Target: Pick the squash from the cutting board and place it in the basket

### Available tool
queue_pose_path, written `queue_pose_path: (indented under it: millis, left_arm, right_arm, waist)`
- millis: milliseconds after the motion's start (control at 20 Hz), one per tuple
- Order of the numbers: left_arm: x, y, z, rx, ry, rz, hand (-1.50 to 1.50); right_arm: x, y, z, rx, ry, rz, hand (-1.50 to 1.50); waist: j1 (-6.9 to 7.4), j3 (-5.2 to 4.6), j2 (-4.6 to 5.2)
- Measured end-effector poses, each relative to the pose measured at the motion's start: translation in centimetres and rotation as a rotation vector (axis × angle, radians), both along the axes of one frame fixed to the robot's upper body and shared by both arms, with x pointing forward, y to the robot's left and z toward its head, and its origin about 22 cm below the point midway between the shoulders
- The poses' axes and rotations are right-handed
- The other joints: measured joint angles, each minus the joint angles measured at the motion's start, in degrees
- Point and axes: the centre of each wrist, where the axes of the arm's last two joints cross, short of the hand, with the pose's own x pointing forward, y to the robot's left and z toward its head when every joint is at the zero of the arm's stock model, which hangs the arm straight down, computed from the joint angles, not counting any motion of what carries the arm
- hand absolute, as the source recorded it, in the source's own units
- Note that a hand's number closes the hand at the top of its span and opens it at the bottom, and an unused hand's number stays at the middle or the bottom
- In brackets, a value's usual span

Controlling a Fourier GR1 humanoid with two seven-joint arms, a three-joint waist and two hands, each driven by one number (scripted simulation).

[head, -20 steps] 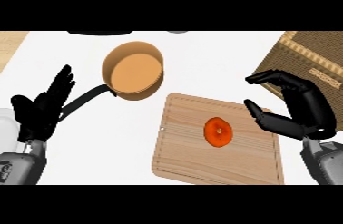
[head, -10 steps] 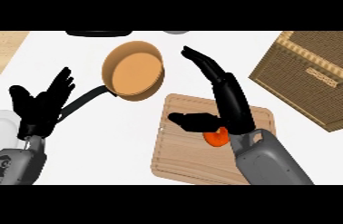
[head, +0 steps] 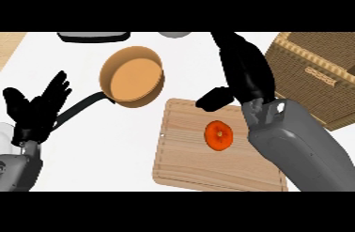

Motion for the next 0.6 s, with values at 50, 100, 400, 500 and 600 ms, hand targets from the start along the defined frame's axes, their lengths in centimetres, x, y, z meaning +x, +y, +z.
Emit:
queue_pose_path:
  millis: [50,100,400,500,600]
  left_arm:
    - [-0.1,-0.1,-0.2,-0.001,0.001,0.002,0.00]
    - [-0.4,0.1,-0.4,-0.002,0.002,0.002,0.00]
    - [-0.4,0.5,-0.5,-0.016,0.000,0.002,0.00]
    - [-0.5,0.9,-0.4,-0.013,0.001,0.005,0.00]
    - [-0.6,1.0,-0.2,-0.011,0.002,0.004,0.00]
  right_arm:
    - [0.1,0.0,1.3,-0.037,0.017,-0.039,-1.50]
    - [0.1,-0.2,2.8,-0.062,0.030,-0.070,-1.50]
    - [0.2,-1.9,7.9,-0.101,0.176,-0.045,-1.50]
    - [0.0,-2.7,8.6,-0.081,0.222,-0.010,-1.50]
    - [-0.4,-3.6,9.0,-0.063,0.258,0.022,-1.50]
  waist:
    - [-0.05,0.02,-0.05]
    - [0.07,0.05,-0.08]
    - [-0.01,0.21,0.26]
    - [-0.09,0.25,0.25]
    - [-0.18,0.29,0.24]
